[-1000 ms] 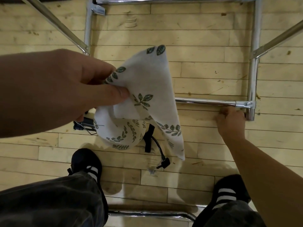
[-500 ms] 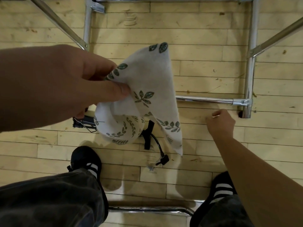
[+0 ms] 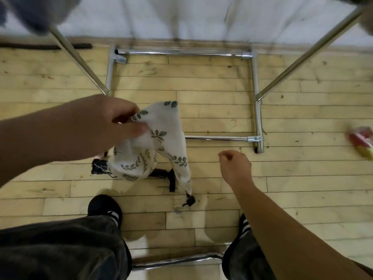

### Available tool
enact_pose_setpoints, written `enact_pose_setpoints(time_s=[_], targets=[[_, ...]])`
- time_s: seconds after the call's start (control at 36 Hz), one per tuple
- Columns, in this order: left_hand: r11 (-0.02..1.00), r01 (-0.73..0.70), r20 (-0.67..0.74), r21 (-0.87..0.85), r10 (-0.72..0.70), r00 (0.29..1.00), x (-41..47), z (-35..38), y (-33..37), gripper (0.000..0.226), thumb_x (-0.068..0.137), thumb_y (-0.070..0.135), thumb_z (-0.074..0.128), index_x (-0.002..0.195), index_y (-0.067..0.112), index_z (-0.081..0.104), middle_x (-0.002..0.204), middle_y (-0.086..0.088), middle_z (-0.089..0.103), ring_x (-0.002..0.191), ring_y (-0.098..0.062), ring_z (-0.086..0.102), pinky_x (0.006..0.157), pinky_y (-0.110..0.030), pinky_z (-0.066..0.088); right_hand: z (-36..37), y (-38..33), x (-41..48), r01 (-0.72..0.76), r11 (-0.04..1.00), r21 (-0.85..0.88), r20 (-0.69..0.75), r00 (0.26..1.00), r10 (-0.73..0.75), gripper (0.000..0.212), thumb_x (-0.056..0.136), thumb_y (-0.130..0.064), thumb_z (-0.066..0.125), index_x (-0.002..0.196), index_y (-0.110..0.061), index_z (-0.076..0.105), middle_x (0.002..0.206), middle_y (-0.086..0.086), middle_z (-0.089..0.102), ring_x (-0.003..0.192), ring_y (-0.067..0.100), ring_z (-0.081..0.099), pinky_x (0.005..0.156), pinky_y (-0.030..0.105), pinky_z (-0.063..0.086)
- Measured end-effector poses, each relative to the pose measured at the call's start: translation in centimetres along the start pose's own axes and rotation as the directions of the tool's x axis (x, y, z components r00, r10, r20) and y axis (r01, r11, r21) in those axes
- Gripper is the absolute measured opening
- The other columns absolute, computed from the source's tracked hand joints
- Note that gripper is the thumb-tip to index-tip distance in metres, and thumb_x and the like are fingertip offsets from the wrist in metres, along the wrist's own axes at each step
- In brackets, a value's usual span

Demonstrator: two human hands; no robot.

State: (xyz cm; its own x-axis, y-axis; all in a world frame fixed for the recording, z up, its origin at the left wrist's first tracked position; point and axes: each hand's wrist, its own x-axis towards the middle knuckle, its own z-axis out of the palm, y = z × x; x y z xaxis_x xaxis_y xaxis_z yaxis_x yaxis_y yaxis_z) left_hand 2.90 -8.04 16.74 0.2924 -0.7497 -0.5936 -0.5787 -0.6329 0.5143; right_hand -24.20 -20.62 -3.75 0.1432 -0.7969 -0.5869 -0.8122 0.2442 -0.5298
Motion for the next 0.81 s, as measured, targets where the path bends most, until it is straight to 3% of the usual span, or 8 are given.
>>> enact_pose_setpoints(time_s=[0.11, 0.19, 0.33, 0.44, 0.56, 0.64, 0.72, 0.81], targets=[[0.998, -0.029, -0.059, 0.049, 0.032, 0.998, -2.1, -0.9, 0.9, 0.030, 0.091, 0.058, 0.057, 0.088, 0.032, 0.069, 0.074, 0.005, 0.070, 0.064, -0.018, 0.065, 0.063, -0.037, 0.050, -2.6, -2.7, -3.4, 0.030, 0.997, 0.076, 0.013, 0.999, -0.031, 0.021, 0.104, -0.023, 0.056, 0.111, -0.021, 0.076, 0.081, -0.005, 0.073, 0.077, 0.017, 0.069, 0.080, 0.037, 0.062], [0.996, -0.072, -0.045, 0.051, 0.074, 0.996, -4.1, -1.5, 1.8, 0.032, 0.093, 0.058, 0.056, 0.097, 0.029, 0.069, 0.088, 0.001, 0.072, 0.083, -0.025, 0.069, 0.078, -0.046, 0.054, -4.5, -4.7, -6.4, 0.079, 0.994, 0.074, 0.038, 0.996, -0.082, 0.020, 0.103, -0.023, 0.058, 0.111, -0.023, 0.076, 0.084, -0.005, 0.074, 0.085, 0.024, 0.074, 0.075, 0.033, 0.063], [0.986, -0.160, -0.082, 0.040, 0.163, 0.983, -7.6, -1.9, 2.8, 0.032, 0.096, 0.059, 0.056, 0.090, 0.029, 0.065, 0.078, 0.001, 0.068, 0.071, -0.025, 0.067, 0.066, -0.042, 0.053, -7.4, -6.9, -11.6, 0.163, 0.984, 0.072, 0.077, 0.983, -0.168, 0.019, 0.103, -0.028, 0.061, 0.114, -0.023, 0.076, 0.088, -0.004, 0.075, 0.085, 0.020, 0.073, 0.069, 0.023, 0.058], [0.972, -0.204, -0.128, -0.116, 0.189, 0.974, -10.1, -1.8, 3.1, 0.017, 0.095, 0.054, 0.063, 0.082, 0.043, 0.066, 0.090, 0.002, 0.072, 0.077, -0.021, 0.072, 0.081, -0.050, 0.061, -9.2, -7.6, -14.8, 0.184, 0.979, 0.087, 0.114, 0.975, -0.193, 0.021, 0.102, -0.028, 0.062, 0.115, -0.020, 0.076, 0.092, -0.006, 0.074, 0.083, 0.011, 0.070, 0.077, 0.026, 0.058], [0.939, -0.199, -0.124, -0.281, 0.170, 0.978, -12.1, -1.3, 3.2, 0.019, 0.100, 0.044, 0.061, 0.084, 0.043, 0.070, 0.085, 0.019, 0.070, 0.084, -0.007, 0.071, 0.081, -0.034, 0.064, -11.0, -7.5, -17.4, 0.218, 0.970, 0.105, 0.126, 0.965, -0.230, 0.019, 0.102, -0.028, 0.063, 0.111, -0.021, 0.078, 0.093, -0.008, 0.075, 0.087, 0.012, 0.071, 0.089, 0.038, 0.062], [0.915, -0.187, -0.168, -0.359, 0.134, 0.977, -13.4, -0.7, 3.5, 0.017, 0.101, 0.042, 0.061, 0.084, 0.045, 0.062, 0.099, 0.012, 0.067, 0.094, -0.012, 0.071, 0.069, -0.021, 0.061, -12.4, -7.5, -19.3, 0.269, 0.959, 0.087, 0.134, 0.951, -0.279, 0.017, 0.101, -0.030, 0.062, 0.103, -0.025, 0.078, 0.095, -0.010, 0.075, 0.090, 0.012, 0.072, 0.090, 0.041, 0.061], [0.910, -0.178, -0.200, -0.374, 0.108, 0.974, -14.6, 0.2, 3.6, 0.015, 0.100, 0.043, 0.061, 0.085, 0.041, 0.062, 0.086, 0.003, 0.053, 0.081, -0.014, 0.069, 0.067, -0.023, 0.061, -13.6, -7.6, -21.5, 0.317, 0.945, 0.076, 0.152, 0.933, -0.325, 0.017, 0.101, -0.035, 0.062, 0.094, -0.033, 0.078, 0.096, -0.011, 0.074, 0.091, 0.014, 0.072, 0.090, 0.043, 0.061], [0.916, -0.146, -0.203, -0.374, 0.073, 0.976, -15.3, 0.7, 3.6, 0.017, 0.100, 0.046, 0.062, 0.091, 0.034, 0.070, 0.079, -0.006, 0.057, 0.069, -0.013, 0.070, 0.070, -0.027, 0.063, -14.2, -7.8, -23.2, 0.355, 0.928, 0.108, 0.178, 0.912, -0.370, 0.018, 0.099, -0.041, 0.064, 0.091, -0.038, 0.079, 0.099, -0.015, 0.075, 0.093, 0.006, 0.071, 0.093, 0.042, 0.060]])
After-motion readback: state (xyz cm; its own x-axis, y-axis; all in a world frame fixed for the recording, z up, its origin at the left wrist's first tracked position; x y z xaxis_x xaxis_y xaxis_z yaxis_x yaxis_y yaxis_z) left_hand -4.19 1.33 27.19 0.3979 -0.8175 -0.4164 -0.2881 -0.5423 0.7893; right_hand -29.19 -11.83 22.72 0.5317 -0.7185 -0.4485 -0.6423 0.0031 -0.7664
